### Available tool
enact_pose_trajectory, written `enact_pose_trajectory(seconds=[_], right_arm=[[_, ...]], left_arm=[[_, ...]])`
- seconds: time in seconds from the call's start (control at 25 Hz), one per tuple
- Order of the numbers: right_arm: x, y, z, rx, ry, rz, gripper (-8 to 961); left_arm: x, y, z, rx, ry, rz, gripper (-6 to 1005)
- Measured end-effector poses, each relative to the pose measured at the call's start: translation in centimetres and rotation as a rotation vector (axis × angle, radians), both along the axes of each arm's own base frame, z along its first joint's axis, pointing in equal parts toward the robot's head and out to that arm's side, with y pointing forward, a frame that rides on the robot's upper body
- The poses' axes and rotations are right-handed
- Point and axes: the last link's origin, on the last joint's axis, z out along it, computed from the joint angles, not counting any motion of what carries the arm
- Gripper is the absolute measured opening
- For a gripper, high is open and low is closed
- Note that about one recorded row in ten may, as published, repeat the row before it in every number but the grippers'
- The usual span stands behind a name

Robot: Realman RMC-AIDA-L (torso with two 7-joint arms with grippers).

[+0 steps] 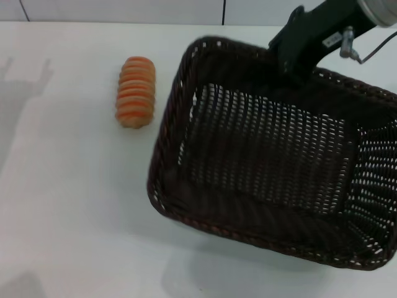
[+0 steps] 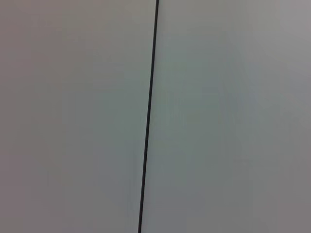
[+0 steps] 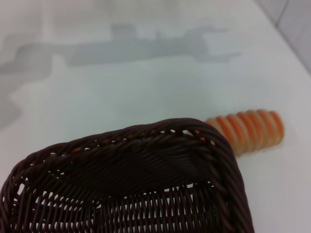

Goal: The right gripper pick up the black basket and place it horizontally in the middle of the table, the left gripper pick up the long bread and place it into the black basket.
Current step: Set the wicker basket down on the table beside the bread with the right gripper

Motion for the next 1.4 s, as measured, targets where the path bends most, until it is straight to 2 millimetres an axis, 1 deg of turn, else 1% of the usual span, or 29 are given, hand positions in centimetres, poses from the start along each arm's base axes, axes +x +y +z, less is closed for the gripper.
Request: enact_pose_trajectory(seconds=[0.2, 0.44, 0.72, 1.0, 1.2, 1.32, 1.4], right_arm=[[0.6, 0.4, -0.7, -0.056, -0.066, 0.022, 143], [1.6, 1.1, -1.2, -0.066, -0.143, 0.04, 144], [1.1, 0.9, -2.1, -0.087, -0.169, 0.077, 143], [0.3, 1.3, -4.1, -0.071, -0.24, 0.123, 144], [-0.8, 1.9, -5.3, -0.023, -0.227, 0.167, 180], [-1.4, 2.2, -5.7, -0.01, -0.223, 0.188, 333], [-1.7, 2.3, -6.0, -0.006, -0.224, 0.201, 334]], left_arm=[[-0.1, 0.0, -0.1, -0.002, -0.007, 0.009, 860], [0.0, 0.2, -0.2, -0.003, -0.009, 0.008, 860], [0.3, 0.4, -0.2, -0.007, -0.006, -0.004, 860], [0.5, 0.5, -0.3, -0.008, -0.006, -0.014, 860], [0.5, 0.3, -0.6, -0.012, -0.014, -0.018, 860], [0.5, 0.2, -0.6, -0.009, -0.014, -0.023, 860], [0.6, 0.0, -0.5, -0.003, -0.016, -0.031, 860]])
